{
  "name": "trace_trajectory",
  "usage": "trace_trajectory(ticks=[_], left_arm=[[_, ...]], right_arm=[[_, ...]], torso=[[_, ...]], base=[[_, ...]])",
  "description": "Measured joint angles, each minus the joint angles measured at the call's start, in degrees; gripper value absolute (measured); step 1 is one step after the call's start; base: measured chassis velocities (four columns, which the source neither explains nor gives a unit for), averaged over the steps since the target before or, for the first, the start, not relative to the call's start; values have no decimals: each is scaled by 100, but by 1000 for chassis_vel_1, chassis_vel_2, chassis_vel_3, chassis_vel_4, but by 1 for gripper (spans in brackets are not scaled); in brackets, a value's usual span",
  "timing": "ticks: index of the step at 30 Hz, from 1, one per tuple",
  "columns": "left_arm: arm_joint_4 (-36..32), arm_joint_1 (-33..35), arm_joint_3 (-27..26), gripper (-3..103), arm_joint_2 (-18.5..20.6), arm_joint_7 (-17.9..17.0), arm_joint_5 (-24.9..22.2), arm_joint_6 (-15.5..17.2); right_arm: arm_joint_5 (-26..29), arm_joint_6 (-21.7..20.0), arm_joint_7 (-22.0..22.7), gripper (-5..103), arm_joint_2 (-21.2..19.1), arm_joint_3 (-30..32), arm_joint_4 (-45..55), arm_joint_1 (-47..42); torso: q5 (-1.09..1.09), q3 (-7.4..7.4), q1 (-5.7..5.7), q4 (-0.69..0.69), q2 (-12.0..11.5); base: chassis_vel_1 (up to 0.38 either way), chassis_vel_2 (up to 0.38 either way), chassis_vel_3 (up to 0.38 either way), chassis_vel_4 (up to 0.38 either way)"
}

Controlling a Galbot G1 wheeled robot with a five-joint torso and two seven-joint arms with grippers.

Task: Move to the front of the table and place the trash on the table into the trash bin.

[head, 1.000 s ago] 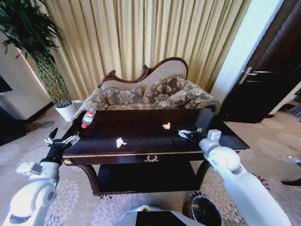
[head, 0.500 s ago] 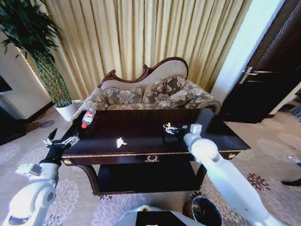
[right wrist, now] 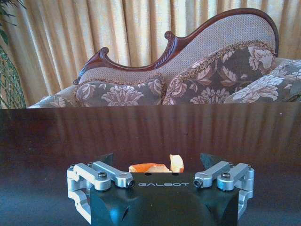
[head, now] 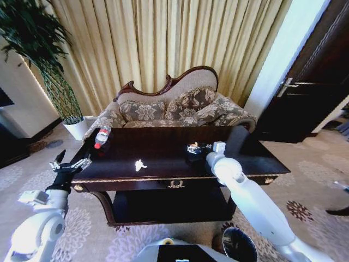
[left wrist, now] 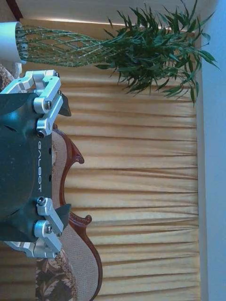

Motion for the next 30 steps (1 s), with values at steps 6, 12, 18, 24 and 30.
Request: trace_trajectory(ticks=[6,12,18,24,30], left_arm=[[6,-1,-14,100,-19,3,0,-12],[8,-10,-13,100,-36,6,1,-13],[3,-12,-10,100,-44,9,3,-13],[-19,-16,-11,100,-59,11,3,-13],[-30,-18,-11,100,-86,14,7,-13]], right_arm=[[-83,-37,45,100,5,-27,-51,4],[-81,-60,111,100,8,-4,-36,-89],[-152,-53,135,100,22,30,-11,-208],[-170,-25,136,79,11,37,5,-226],[-166,-3,133,57,-33,58,24,-248]], torso=[[0,0,0,-1,0],[0,0,0,-1,0],[0,-1,0,-1,1],[0,-1,0,-1,1],[0,0,0,-1,1]], base=[[0,0,0,0],[0,0,0,0],[0,0,0,0],[0,0,0,0],[0,0,0,0]])
